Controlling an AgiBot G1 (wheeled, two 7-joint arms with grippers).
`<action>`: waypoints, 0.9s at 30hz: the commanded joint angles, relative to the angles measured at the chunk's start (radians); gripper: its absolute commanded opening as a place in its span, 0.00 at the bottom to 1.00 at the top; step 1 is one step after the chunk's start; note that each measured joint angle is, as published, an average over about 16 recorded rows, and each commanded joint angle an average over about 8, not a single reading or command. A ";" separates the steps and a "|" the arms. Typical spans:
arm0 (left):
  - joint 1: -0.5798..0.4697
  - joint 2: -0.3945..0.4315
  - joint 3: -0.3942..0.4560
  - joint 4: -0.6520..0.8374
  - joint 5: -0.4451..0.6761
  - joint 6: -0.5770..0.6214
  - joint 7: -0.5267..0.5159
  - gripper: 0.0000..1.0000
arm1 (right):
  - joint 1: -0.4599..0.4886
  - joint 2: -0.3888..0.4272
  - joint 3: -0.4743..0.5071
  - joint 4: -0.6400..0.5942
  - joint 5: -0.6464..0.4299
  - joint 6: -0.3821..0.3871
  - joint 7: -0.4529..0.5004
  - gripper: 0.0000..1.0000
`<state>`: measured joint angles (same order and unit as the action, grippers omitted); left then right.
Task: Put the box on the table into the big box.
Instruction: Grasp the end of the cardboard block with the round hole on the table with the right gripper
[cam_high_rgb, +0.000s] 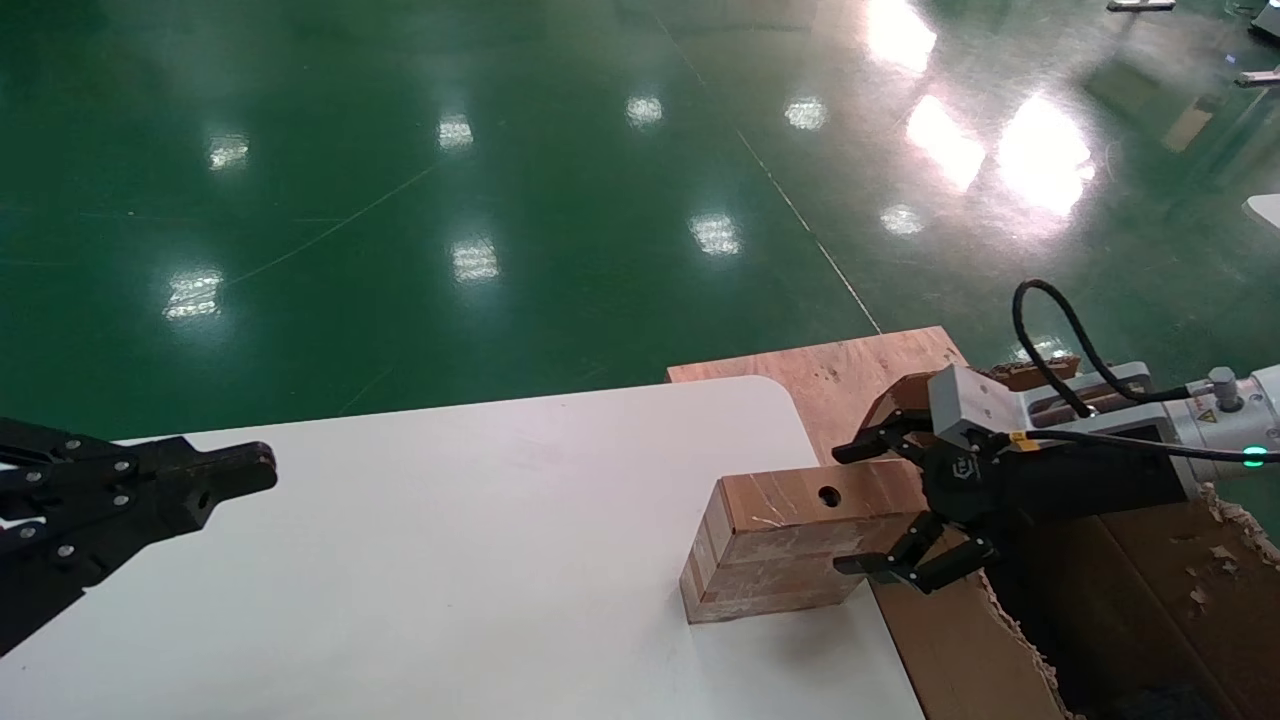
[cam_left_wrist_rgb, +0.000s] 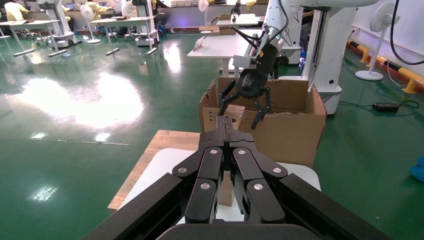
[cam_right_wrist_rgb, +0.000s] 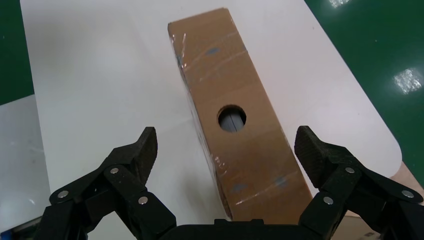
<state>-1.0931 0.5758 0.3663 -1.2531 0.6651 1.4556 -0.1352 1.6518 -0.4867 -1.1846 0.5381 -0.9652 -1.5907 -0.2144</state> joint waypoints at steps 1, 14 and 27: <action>0.000 0.000 0.000 0.000 0.000 0.000 0.000 0.16 | 0.006 -0.002 -0.015 -0.007 0.004 0.001 -0.006 1.00; 0.000 0.000 0.000 0.000 0.000 0.000 0.000 1.00 | 0.024 -0.010 -0.044 -0.031 0.016 0.002 -0.018 0.44; 0.000 0.000 0.000 0.000 0.000 0.000 0.000 1.00 | 0.016 -0.007 -0.034 -0.022 0.010 0.002 -0.014 0.00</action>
<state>-1.0928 0.5757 0.3663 -1.2528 0.6649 1.4554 -0.1351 1.6684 -0.4935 -1.2188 0.5156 -0.9552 -1.5889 -0.2288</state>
